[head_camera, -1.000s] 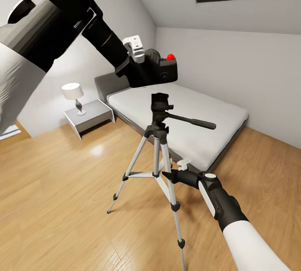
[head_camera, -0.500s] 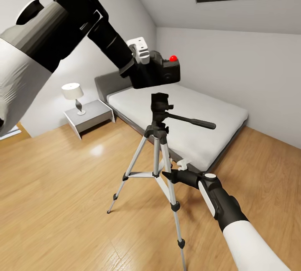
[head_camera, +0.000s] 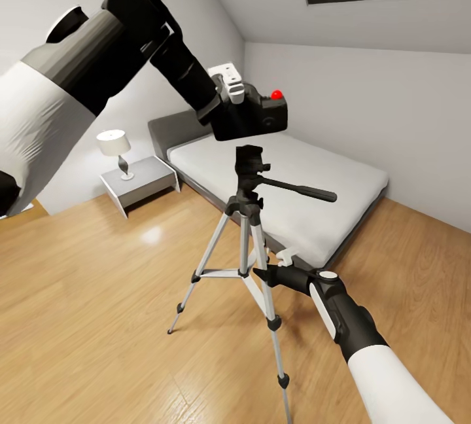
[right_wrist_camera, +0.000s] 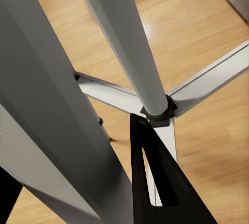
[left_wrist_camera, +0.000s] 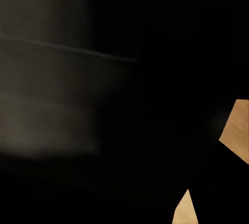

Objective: Attach the digital camera to the camera tripod in the bedroom.

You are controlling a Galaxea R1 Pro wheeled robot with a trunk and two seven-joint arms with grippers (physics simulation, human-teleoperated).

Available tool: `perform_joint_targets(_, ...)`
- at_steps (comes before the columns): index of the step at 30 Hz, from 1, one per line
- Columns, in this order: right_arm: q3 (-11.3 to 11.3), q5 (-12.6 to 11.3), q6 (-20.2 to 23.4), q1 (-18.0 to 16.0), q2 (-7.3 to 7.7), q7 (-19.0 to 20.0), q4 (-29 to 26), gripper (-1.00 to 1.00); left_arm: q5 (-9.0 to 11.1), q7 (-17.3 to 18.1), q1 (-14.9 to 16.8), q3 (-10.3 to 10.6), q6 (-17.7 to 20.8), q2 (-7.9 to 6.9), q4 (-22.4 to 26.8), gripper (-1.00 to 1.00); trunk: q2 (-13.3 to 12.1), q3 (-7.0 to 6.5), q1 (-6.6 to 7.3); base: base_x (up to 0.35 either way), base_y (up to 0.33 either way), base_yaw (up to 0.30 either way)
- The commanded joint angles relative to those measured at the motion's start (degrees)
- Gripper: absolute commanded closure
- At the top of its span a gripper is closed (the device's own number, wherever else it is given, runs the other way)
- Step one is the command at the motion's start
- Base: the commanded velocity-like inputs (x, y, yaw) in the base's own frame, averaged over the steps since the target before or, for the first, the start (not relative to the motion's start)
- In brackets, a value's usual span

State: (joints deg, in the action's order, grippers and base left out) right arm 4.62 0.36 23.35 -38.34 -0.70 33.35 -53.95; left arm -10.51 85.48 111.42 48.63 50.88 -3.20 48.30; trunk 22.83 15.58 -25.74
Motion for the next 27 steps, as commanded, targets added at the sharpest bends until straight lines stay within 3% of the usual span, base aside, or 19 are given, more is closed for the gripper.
perform_joint_targets(1,0.0,5.0,0.0,0.0,-0.06,0.1,0.4,1.0,-0.6,0.6,-0.1,0.1,0.5,0.01,-0.1,1.0,0.1,0.13,-0.05,0.0,0.0,0.0)
perform_joint_targets(27,0.0,5.2,0.1,-0.1,-0.05,0.1,0.5,1.0,-0.7,0.6,-1.4,0.1,0.3,-0.04,0.4,1.0,0.1,0.13,-0.05,0.0,0.0,0.0)
